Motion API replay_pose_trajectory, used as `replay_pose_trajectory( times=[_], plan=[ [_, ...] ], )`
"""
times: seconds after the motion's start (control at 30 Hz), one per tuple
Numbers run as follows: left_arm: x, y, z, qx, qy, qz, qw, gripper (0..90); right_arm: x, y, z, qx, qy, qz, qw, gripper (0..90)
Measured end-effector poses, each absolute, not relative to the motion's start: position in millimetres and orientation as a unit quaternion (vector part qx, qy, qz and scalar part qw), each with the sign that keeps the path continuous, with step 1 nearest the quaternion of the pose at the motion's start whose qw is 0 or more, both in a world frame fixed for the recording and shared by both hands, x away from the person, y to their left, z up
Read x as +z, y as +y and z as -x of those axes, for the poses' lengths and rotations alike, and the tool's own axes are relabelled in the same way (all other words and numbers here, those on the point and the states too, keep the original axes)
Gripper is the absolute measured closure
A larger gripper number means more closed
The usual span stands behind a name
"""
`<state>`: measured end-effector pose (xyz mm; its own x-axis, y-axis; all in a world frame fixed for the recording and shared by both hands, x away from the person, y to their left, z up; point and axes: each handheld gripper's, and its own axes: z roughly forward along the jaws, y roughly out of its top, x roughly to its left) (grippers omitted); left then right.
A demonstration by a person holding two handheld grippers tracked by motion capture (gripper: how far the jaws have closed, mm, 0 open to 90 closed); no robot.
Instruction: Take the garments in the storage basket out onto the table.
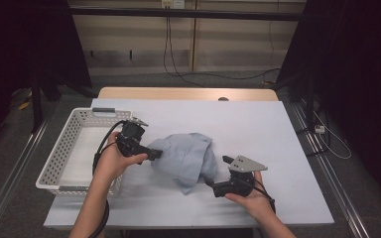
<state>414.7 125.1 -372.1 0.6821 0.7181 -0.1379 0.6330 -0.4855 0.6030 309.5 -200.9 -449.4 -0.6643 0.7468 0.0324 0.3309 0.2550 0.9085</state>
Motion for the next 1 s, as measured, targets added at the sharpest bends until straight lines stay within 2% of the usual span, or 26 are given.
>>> replay_pose_trajectory(
  times=[0.73,0.83,1.0],
  plan=[
    [-373,131,-414,0.076,0.396,-0.856,0.325,5.5,-438,-187,-310,0.515,0.77,-0.328,0.187,4.0],
    [-373,131,-414,0.074,0.397,-0.855,0.324,5.5,-433,-184,-312,0.52,0.768,-0.326,0.182,8.4],
    [-373,130,-414,0.075,0.394,-0.857,0.323,5.6,-430,-177,-318,0.531,0.763,-0.327,0.169,20.8]
  ],
)
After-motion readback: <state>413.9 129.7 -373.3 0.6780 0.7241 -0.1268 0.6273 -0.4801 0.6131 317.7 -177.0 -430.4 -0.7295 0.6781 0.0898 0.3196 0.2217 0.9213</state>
